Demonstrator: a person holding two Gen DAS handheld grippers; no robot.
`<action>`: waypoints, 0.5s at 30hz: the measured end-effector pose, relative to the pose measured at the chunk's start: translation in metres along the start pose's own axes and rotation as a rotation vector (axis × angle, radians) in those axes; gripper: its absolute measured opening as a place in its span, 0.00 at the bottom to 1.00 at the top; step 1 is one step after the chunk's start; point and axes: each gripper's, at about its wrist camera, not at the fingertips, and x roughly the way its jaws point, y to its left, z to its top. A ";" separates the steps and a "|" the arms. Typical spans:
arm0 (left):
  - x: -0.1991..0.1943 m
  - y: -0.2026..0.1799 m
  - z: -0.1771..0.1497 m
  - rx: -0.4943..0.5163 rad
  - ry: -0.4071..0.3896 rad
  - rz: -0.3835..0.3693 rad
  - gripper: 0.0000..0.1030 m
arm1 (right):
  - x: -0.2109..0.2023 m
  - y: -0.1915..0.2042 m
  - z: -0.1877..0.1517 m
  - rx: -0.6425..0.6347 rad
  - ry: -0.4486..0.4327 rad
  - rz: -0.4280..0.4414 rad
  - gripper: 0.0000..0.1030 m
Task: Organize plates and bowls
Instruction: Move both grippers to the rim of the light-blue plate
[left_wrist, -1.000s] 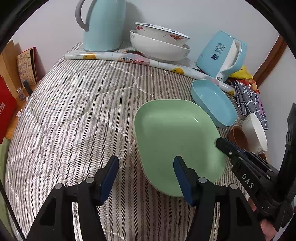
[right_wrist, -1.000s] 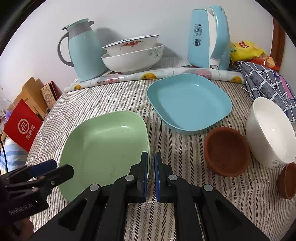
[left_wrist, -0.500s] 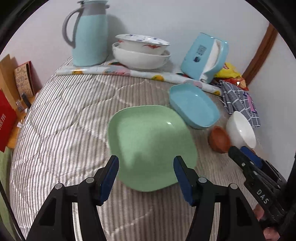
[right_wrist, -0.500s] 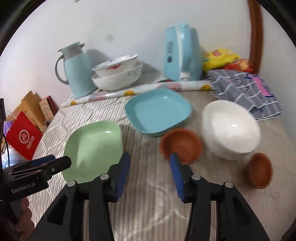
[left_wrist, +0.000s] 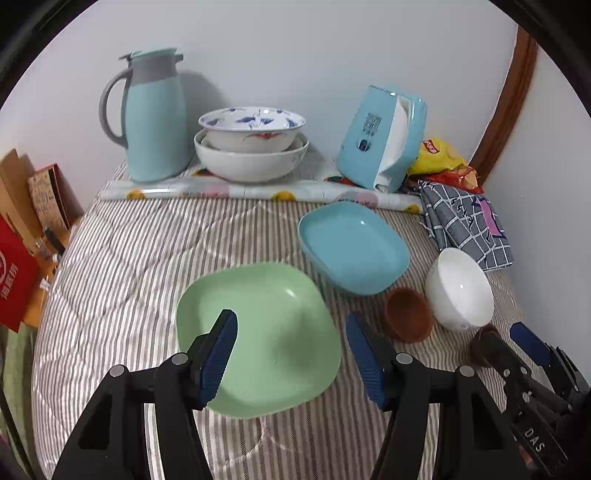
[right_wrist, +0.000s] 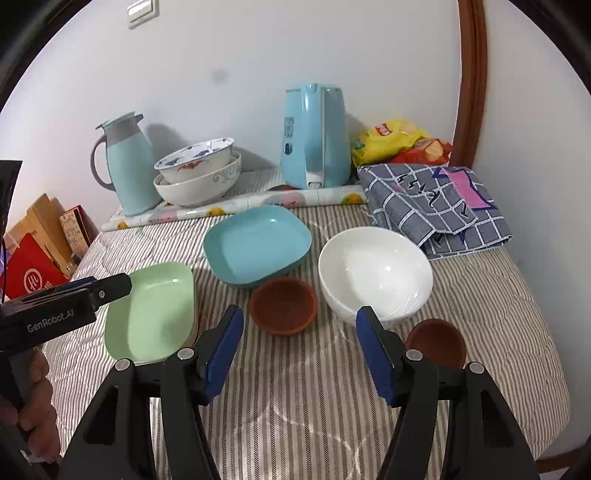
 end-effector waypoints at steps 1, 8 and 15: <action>0.001 -0.002 0.003 0.004 -0.005 0.006 0.58 | 0.000 -0.001 0.001 0.001 0.004 0.009 0.61; 0.012 -0.010 0.016 0.019 -0.007 0.035 0.58 | 0.005 0.000 0.015 -0.021 0.002 0.019 0.61; 0.026 -0.013 0.031 0.023 0.006 0.046 0.58 | 0.017 -0.003 0.034 -0.029 -0.004 0.011 0.61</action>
